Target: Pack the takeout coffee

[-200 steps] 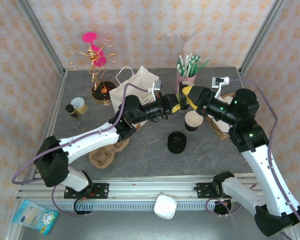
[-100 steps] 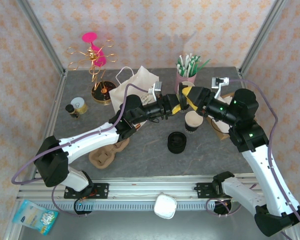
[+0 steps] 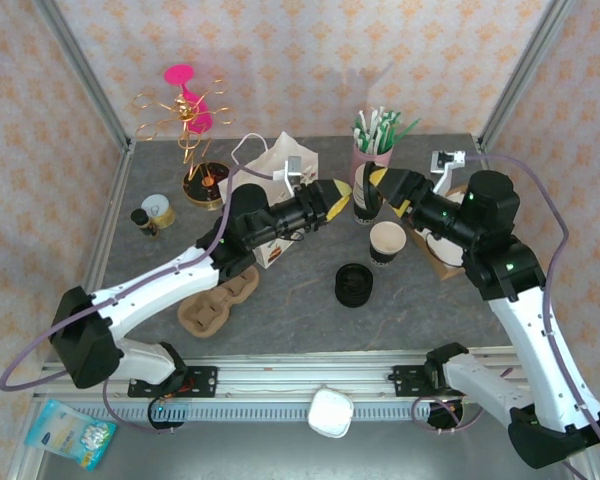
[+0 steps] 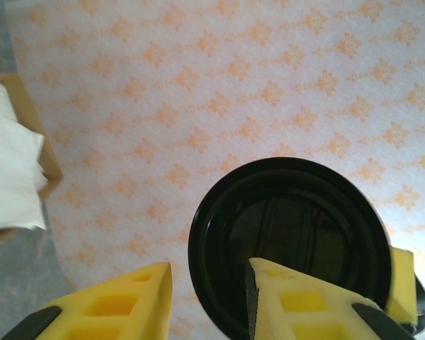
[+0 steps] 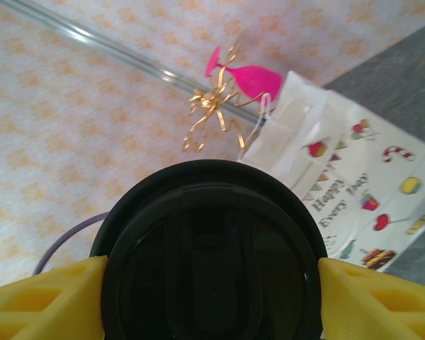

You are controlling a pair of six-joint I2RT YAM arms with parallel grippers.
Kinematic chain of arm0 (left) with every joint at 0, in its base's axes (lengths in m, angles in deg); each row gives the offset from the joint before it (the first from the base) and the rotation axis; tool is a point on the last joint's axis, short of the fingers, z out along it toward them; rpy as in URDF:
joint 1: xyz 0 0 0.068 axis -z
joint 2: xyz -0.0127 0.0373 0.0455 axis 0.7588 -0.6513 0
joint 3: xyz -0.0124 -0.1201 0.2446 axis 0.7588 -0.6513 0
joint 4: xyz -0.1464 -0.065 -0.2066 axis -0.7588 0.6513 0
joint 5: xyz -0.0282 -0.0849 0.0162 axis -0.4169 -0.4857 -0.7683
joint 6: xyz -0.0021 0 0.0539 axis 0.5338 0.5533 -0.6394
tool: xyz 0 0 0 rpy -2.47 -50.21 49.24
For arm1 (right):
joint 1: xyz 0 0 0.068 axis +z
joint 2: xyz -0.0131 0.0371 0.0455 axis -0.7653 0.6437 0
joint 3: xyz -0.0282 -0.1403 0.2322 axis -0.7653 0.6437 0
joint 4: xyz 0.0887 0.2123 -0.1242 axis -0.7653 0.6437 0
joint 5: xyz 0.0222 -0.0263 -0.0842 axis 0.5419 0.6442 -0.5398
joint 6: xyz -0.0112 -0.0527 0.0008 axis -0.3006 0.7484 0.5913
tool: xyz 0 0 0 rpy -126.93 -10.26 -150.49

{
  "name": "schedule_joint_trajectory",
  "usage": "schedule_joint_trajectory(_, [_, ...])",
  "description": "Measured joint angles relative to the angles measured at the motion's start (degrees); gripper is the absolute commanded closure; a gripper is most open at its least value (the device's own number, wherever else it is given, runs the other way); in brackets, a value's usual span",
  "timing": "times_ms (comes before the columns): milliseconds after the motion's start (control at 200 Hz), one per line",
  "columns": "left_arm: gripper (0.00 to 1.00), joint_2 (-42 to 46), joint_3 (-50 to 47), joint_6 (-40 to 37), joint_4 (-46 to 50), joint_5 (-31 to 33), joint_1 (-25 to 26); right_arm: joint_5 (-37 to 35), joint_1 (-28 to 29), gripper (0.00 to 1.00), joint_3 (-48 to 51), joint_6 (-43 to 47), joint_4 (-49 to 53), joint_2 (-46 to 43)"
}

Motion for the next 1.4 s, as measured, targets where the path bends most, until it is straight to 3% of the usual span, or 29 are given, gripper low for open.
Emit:
schedule_joint_trajectory(425, [0.69, 9.92, -1.53, -17.11, 20.57, 12.9, -0.5, -22.71, 0.0, 0.31, -1.9, 12.5, 18.32, 8.57])
schedule_joint_trajectory(626, [0.69, 12.02, -2.12, -23.15, 27.3, 17.11, -0.5, -31.98, -0.02, 0.32, -0.35, 16.31, 22.36, 13.05])
schedule_joint_trajectory(951, [0.69, 14.49, -4.98, -27.91, 32.2, 20.92, -0.5, -38.27, 0.31, 0.33, 2.73, 19.15, 22.88, 20.92])
schedule_joint_trajectory(1401, [0.69, 16.37, -5.9, -29.75, 34.84, 24.09, -0.5, -41.05, 4.98, 0.34, 3.19, 19.96, 21.33, 28.28])
